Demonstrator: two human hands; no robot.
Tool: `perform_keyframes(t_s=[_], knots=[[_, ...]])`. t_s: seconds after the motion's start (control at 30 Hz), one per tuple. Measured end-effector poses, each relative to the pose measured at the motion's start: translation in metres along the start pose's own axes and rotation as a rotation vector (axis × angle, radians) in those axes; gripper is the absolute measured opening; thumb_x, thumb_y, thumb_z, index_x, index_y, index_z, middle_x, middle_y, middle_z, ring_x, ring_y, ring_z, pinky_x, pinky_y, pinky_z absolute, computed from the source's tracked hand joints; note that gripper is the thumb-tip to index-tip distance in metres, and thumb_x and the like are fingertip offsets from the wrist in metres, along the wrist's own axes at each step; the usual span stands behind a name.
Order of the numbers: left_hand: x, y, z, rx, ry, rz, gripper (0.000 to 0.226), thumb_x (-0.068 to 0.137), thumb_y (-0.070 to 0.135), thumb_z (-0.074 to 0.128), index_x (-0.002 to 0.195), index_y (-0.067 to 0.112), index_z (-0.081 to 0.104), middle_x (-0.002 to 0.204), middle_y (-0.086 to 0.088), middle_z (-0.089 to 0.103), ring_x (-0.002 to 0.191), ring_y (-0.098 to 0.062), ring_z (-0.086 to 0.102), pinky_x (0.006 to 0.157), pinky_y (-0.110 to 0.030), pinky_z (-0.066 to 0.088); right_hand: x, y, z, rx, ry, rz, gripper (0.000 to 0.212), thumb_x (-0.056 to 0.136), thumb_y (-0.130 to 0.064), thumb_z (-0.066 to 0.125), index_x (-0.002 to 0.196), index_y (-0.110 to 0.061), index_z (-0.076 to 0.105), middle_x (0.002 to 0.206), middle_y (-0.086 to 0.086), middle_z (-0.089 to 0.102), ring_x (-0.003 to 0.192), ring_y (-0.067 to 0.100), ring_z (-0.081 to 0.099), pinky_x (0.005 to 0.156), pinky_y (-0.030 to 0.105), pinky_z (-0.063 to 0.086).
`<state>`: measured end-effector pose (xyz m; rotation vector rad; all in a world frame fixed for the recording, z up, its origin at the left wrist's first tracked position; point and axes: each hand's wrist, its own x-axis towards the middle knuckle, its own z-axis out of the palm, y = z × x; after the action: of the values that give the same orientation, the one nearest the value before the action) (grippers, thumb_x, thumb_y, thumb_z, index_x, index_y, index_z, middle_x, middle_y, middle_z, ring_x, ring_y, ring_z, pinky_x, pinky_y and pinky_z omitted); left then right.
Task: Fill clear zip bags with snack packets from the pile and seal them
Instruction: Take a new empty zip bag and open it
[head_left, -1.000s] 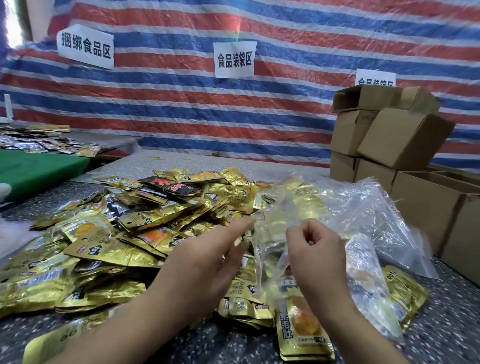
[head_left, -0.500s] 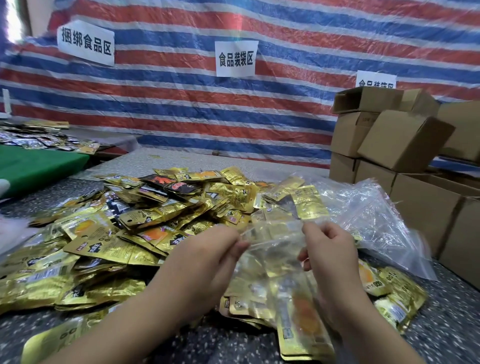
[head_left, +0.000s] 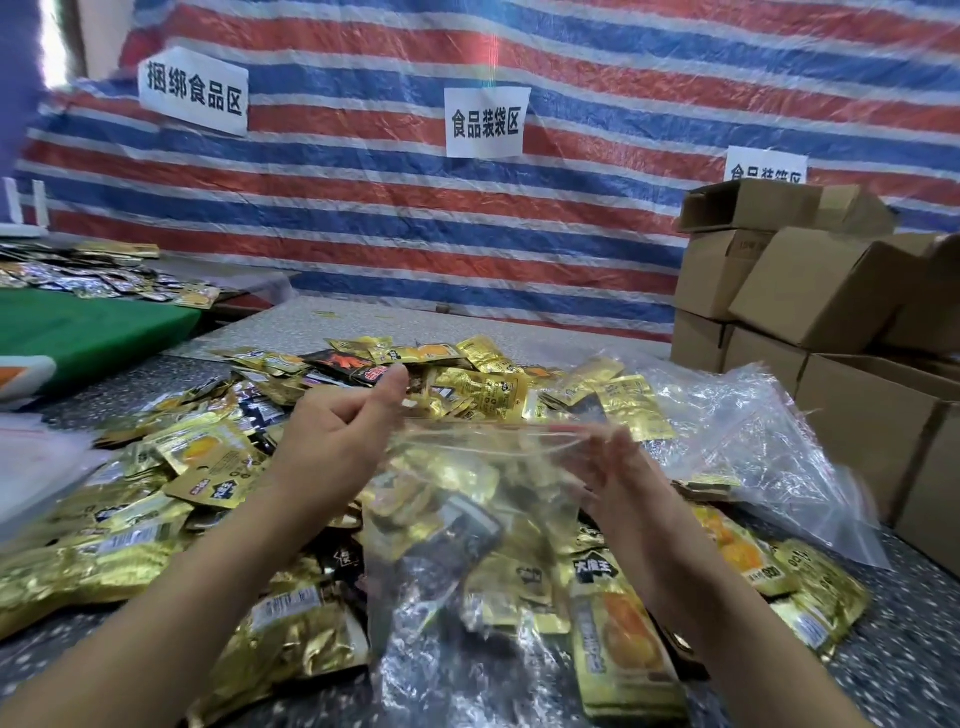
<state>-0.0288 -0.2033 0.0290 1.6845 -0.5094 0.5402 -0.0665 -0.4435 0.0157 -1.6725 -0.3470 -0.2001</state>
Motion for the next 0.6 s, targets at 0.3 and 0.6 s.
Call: perform_keyframes(t_s=[0.3,0.6], knots=[[0.006,0.005,-0.011,-0.151,-0.134,-0.157,0.059,0.098,0.032,0.051,0.040,0.021,0.042,0.041,0.007,0.037,0.036,-0.007,0.030,0.040,-0.017,0.028,0.020,0.003,-0.012,-0.312,0.121,0.178,0.013,0.092,-0.027,0.067,0.091,-0.022,0.079,0.089,-0.002,0.078,0.083,0.018,0.074,0.074,0.030,0.058],[0.003,0.004,-0.007,-0.257,-0.171,-0.200,0.056,0.087,0.051,0.049,0.038,0.024,0.044,0.041,0.008,0.039,0.040,-0.009,0.030,0.043,-0.018,0.030,0.055,-0.014,0.040,-1.100,-0.627,0.268,0.031,0.100,-0.030,0.058,0.111,-0.003,0.068,0.104,0.010,0.069,0.080,0.015,0.053,0.062,0.017,0.041]])
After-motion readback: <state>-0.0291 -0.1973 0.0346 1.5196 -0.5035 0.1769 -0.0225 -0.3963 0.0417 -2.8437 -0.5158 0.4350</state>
